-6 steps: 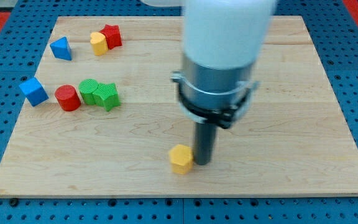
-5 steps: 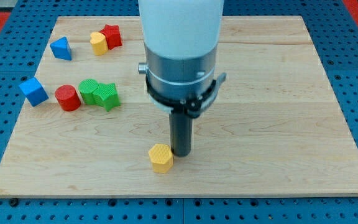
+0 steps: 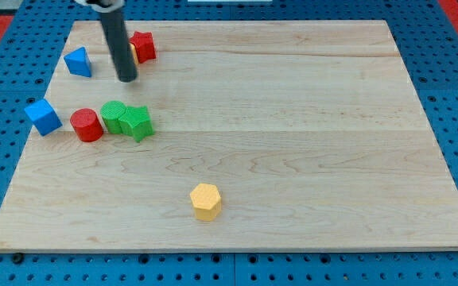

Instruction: Move the yellow heart into the yellow hexagon to the bottom center

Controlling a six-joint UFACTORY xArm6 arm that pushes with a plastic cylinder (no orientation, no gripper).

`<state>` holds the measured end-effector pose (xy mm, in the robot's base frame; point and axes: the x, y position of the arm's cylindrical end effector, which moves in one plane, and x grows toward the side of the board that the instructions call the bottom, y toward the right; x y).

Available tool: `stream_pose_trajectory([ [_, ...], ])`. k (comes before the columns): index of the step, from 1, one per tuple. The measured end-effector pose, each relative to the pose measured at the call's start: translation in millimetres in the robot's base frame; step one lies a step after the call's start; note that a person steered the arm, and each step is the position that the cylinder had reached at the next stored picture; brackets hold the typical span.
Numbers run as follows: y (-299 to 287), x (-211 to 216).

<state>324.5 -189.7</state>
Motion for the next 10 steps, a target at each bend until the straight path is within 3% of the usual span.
stream_pose_trajectory([
  [1,-28.3,-26.8],
  [3,22.3,-57.2],
  [8,112.1,97.3],
  [10,83.0,99.2],
])
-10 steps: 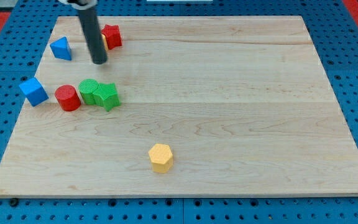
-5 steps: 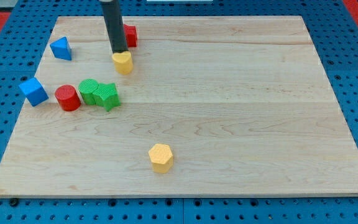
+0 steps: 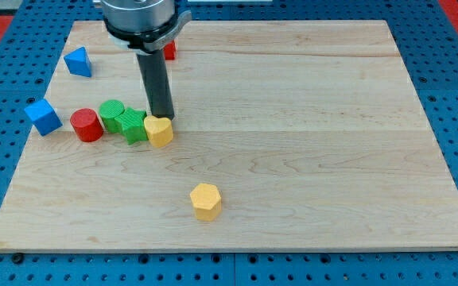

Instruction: Move the yellow heart into the yellow hexagon to the bottom center

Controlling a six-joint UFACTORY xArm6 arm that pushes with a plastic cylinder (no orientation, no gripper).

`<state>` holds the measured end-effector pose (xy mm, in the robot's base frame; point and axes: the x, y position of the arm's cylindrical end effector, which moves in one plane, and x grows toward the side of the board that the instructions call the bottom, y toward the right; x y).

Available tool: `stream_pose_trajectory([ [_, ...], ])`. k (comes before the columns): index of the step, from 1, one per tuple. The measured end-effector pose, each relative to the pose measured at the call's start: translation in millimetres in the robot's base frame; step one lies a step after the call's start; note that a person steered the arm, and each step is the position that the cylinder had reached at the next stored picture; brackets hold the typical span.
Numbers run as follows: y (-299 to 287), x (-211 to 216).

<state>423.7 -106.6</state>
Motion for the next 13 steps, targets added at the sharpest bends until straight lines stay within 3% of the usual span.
stream_pose_trajectory([
  [3,-8.1,74.0],
  [5,-74.2,97.3],
  [6,-60.9,115.1],
  [7,-12.0,115.3],
  [10,9.1,95.5],
  [13,21.1,118.5],
])
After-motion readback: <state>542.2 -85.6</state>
